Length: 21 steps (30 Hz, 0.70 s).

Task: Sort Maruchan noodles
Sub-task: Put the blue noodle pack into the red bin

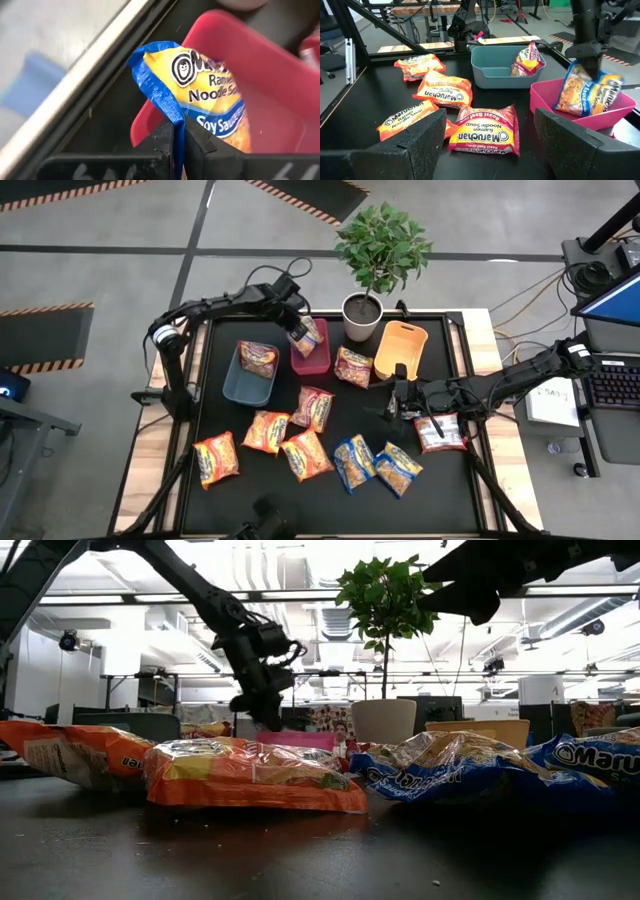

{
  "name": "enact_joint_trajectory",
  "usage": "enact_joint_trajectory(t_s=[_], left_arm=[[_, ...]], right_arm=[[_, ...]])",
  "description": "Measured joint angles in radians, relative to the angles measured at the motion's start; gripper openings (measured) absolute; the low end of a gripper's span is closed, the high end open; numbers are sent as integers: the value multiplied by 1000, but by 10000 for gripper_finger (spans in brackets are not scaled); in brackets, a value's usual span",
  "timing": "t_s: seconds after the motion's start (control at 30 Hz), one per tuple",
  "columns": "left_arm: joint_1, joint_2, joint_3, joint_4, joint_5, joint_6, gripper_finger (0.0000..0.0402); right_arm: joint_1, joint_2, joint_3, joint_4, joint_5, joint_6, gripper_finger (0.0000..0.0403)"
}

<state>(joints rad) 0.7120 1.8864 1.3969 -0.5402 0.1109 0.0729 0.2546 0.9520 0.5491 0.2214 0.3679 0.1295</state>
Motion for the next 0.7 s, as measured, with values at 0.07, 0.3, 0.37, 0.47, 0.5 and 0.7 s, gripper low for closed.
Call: enact_joint_trajectory(t_s=[0.07,0.3,0.37,0.47,0.5,0.7], left_arm=[[-18,-1,12,36,2,69,1],[-102,-1,28,79,3,481,0],[-113,-1,28,97,0,540,0],[-116,-1,46,106,-18,548,0],[-116,-1,54,108,-21,551,0],[-114,-1,94,132,-12,630,0]], right_arm=[[0,0,0,0,0,0,288],[0,0,0,0,0,-3,288],[0,0,0,0,0,-3,288],[0,0,0,0,0,-3,288],[0,0,0,0,0,-3,288],[0,0,0,0,0,-5,288]])
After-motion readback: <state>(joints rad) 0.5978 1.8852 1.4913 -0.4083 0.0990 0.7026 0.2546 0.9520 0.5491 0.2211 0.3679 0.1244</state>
